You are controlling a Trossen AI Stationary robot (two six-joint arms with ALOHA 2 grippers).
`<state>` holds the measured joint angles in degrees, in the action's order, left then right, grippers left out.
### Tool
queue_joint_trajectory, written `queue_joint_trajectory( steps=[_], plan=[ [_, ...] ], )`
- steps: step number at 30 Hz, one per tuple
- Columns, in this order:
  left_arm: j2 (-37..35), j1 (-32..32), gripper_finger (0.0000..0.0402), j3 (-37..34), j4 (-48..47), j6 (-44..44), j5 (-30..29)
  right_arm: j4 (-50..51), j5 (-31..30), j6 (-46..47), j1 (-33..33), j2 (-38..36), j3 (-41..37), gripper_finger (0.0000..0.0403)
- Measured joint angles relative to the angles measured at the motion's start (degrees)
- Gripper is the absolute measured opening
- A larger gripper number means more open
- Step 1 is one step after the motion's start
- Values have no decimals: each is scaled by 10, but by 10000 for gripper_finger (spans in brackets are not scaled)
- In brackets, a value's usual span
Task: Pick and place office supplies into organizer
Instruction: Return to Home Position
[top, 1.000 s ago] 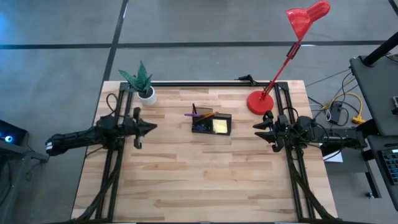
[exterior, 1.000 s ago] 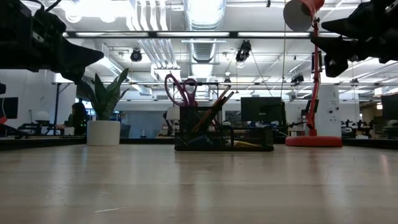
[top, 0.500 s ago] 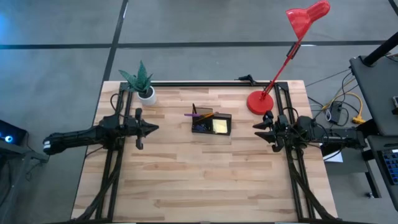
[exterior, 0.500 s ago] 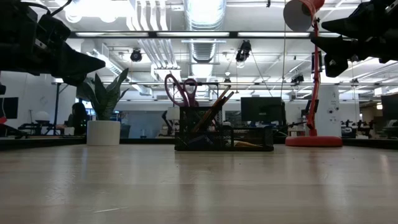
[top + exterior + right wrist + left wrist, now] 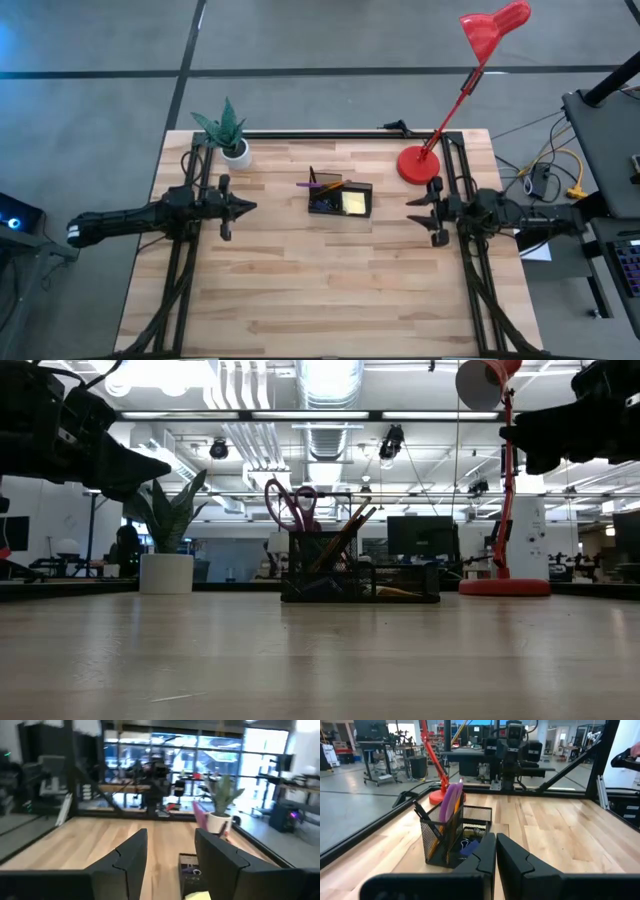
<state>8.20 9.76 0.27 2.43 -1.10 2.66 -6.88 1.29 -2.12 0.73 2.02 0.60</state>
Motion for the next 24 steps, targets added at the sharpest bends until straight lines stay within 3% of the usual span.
queue_joint_trajectory(
  steps=[4,24],
  plan=[
    [3,0,0,0,0,0,0,5,-54,19,-14,-9,0,155],
    [7,0,0,0,0,0,0,5,-58,21,-14,-1,0,155]
  ],
)
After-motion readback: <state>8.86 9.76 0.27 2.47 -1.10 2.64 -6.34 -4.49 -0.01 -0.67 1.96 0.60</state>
